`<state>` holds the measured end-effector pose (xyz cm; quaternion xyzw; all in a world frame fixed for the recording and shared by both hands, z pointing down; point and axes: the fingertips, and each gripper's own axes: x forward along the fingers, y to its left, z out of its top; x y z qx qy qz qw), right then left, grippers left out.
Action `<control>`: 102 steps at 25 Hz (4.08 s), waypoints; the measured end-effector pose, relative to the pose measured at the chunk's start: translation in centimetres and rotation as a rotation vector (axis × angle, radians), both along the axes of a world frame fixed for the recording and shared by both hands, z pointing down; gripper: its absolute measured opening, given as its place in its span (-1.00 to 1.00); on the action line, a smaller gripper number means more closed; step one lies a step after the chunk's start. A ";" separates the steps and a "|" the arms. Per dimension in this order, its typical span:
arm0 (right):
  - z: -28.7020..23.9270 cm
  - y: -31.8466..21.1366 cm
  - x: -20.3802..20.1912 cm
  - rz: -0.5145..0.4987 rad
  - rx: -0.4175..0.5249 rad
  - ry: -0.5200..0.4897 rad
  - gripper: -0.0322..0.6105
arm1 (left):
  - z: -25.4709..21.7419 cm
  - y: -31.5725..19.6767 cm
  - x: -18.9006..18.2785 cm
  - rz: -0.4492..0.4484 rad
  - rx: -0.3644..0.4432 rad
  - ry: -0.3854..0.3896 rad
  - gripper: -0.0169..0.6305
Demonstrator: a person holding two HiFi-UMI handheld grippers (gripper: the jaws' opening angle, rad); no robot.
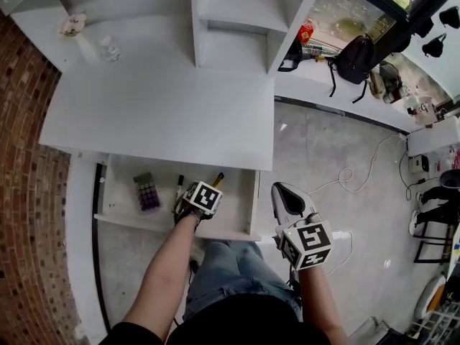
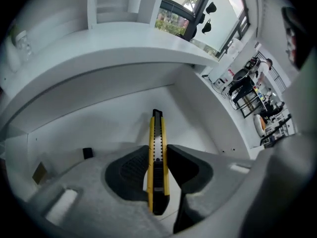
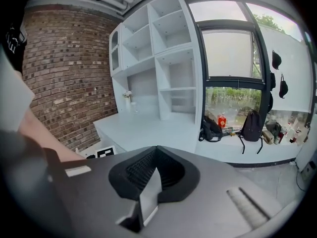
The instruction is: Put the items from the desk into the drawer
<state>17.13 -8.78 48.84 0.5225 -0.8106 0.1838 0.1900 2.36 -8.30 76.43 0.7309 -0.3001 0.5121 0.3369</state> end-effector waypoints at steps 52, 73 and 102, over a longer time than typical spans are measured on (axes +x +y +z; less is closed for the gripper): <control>-14.5 -0.2 -6.0 -0.127 0.392 0.016 -0.87 | -31.7 -1.9 -14.2 -0.495 0.826 0.360 0.69; -22.0 3.1 -2.8 -0.309 0.571 -0.052 -0.87 | -51.4 6.6 -12.7 -0.501 1.418 0.211 -0.95; -25.9 4.1 -6.8 -0.392 0.675 -0.058 -0.87 | -55.3 13.2 -16.9 -0.600 1.577 0.053 -0.95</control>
